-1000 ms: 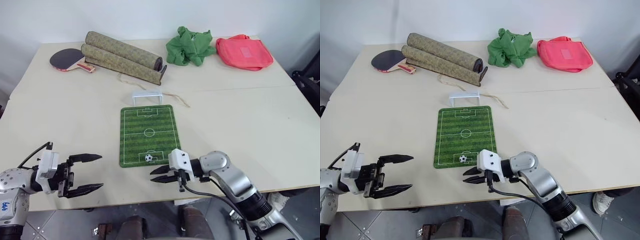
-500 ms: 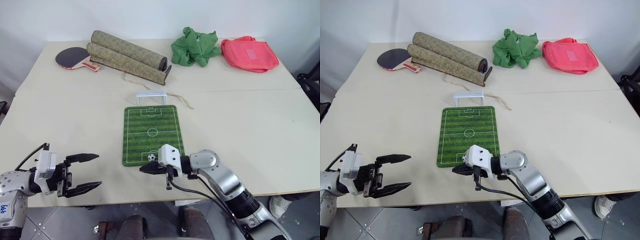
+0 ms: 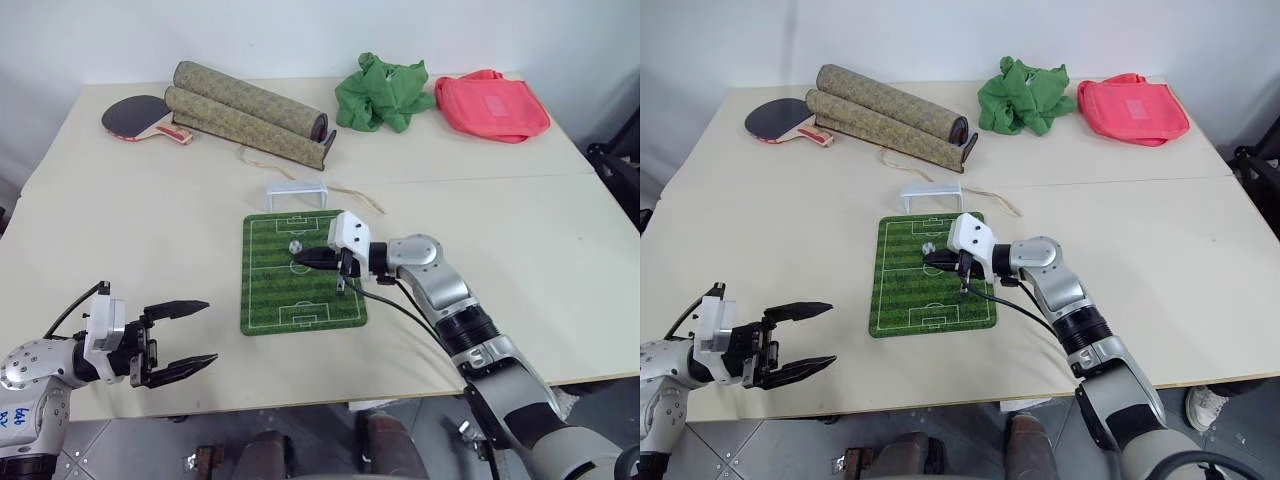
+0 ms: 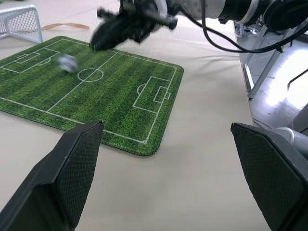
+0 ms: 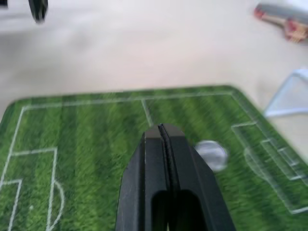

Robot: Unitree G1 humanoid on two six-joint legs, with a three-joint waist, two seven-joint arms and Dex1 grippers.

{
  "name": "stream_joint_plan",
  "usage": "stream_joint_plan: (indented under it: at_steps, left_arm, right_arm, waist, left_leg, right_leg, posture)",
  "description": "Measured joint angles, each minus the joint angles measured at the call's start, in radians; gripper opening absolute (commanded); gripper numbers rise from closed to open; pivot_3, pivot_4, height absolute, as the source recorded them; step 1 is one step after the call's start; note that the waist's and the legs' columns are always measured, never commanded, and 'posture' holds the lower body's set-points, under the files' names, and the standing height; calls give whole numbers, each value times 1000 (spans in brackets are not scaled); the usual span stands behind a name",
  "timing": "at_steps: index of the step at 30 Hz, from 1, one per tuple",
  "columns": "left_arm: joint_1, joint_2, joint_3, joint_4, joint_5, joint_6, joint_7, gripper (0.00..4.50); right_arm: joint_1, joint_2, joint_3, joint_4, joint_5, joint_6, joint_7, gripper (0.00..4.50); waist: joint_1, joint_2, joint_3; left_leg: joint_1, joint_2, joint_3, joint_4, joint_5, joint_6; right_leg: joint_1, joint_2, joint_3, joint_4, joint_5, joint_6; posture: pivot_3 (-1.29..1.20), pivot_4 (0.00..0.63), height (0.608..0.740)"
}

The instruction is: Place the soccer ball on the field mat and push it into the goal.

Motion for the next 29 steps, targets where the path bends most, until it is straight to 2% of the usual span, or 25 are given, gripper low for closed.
stream_joint_plan:
  at_steps: [3, 6, 8, 11, 13, 19, 21, 24, 29]
  left_arm:
    - [3, 2, 3, 5, 1, -2, 7, 4500]
    - [0, 7, 11, 14, 8, -14, 16, 4500]
    - [-25, 13, 20, 34, 15, -24, 26, 4500]
    - [-64, 39, 56, 109, 33, -29, 67, 4500]
    - [-102, 34, 70, 144, 34, -28, 105, 4500]
    - [-216, -26, 78, 139, -29, 81, 249, 4500]
    - [-235, -43, 75, 125, -45, 123, 283, 4500]
    - [-249, -45, 63, 122, -42, 142, 311, 4500]
    - [-260, -40, 45, 126, -8, 133, 312, 4500]
  right_arm:
    - [157, -70, -13, -139, 59, 30, 66, 33]
    - [237, -131, -55, -231, 102, 56, 84, 33]
    - [326, -198, -134, -315, 150, 55, 91, 390]
    - [526, -339, -337, -390, 218, 24, 107, 1224]
    - [597, -377, -419, -418, 236, 19, 101, 1854]
    - [675, -375, -562, -543, 331, 21, 22, 3899]
    - [686, -356, -589, -556, 361, 6, 10, 4447]
    - [708, -339, -602, -585, 413, 24, -4, 4447]
    - [723, -341, -602, -599, 414, 14, 5, 4447]
  waist:
    - [3, 0, 0]
    - [5, 0, 0]
    - [12, 0, 0]
    - [37, 0, 0]
    - [44, 0, 0]
    - [44, 0, 0]
    - [48, 0, 0]
    - [51, 0, 0]
    - [51, 0, 0]
  left_leg:
    - [-1, -1, 0, 0, -1, 1]
    - [-1, -1, 1, 1, -1, 1]
    - [0, 0, 1, 1, -1, 1]
    - [0, 0, 2, 1, -1, 1]
    - [1, 0, 2, 2, -1, 1]
    - [2, 1, 4, 3, -1, 1]
    - [1, 1, 3, 4, -1, 1]
    - [1, 1, 3, 4, -1, 1]
    - [1, 0, 3, 5, -1, 1]
  right_leg:
    - [0, -2, -2, -1, 0, 0]
    - [0, -2, -2, -2, 0, 0]
    - [1, -1, -3, -1, 0, 0]
    - [2, -1, -3, -2, 0, 0]
    - [2, -1, -2, -1, 0, 0]
    - [2, -1, -1, 0, 2, -1]
    - [2, -1, -1, 0, 2, -1]
    - [2, -1, -1, 0, 2, -1]
    - [2, 0, -1, 0, 2, 0]
  posture:
    - [0, 150, 740]
    - [0, 150, 740]
    - [0, 150, 740]
    - [0, 150, 740]
    - [0, 150, 740]
    - [0, 150, 740]
    - [0, 150, 740]
    - [0, 150, 740]
    - [0, 150, 740]
